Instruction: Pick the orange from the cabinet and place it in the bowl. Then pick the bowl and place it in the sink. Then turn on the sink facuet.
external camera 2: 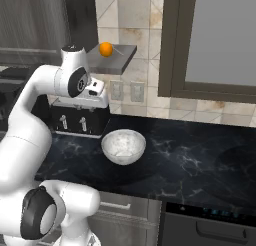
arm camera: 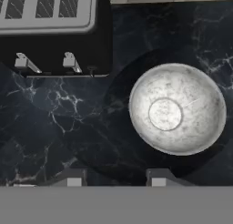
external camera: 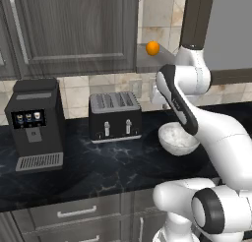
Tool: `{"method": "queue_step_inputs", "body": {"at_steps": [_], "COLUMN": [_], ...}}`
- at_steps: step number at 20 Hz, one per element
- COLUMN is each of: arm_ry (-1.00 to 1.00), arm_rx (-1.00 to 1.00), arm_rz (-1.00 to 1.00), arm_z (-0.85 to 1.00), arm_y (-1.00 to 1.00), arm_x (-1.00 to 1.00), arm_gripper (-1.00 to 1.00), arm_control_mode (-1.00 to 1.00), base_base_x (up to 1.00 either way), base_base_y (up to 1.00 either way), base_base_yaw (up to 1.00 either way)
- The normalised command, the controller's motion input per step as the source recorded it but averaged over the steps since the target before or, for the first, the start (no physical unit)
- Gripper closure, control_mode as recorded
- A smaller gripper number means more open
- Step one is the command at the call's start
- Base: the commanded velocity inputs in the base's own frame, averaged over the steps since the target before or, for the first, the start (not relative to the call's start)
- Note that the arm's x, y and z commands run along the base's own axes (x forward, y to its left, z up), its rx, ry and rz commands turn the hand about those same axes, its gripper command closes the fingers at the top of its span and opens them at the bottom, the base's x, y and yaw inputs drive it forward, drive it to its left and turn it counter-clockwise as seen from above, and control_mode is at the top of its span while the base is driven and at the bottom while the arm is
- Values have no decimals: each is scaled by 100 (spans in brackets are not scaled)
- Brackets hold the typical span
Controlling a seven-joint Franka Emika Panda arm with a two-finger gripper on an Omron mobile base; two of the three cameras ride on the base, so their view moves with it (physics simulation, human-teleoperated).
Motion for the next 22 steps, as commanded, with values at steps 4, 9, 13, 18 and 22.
{"method": "queue_step_inputs", "body": {"at_steps": [4,9,13,18,22], "arm_ry": [-9,-28,-33,-21,-5], "arm_rx": [-2,-1,-2,0,0], "arm_rz": [0,0,0,0,0], "arm_z": [16,58,74,71,63], "arm_y": [-2,-27,-21,-8,-4], "arm_x": [0,-11,0,1,4], "arm_gripper": [-100,-100,-100,-100,-100], "arm_control_mode": [-100,-100,-100,-100,-100], "base_base_x": [0,0,0,0,0], "base_base_y": [0,0,0,0,0], "base_base_yaw": [0,0,0,0,0]}}
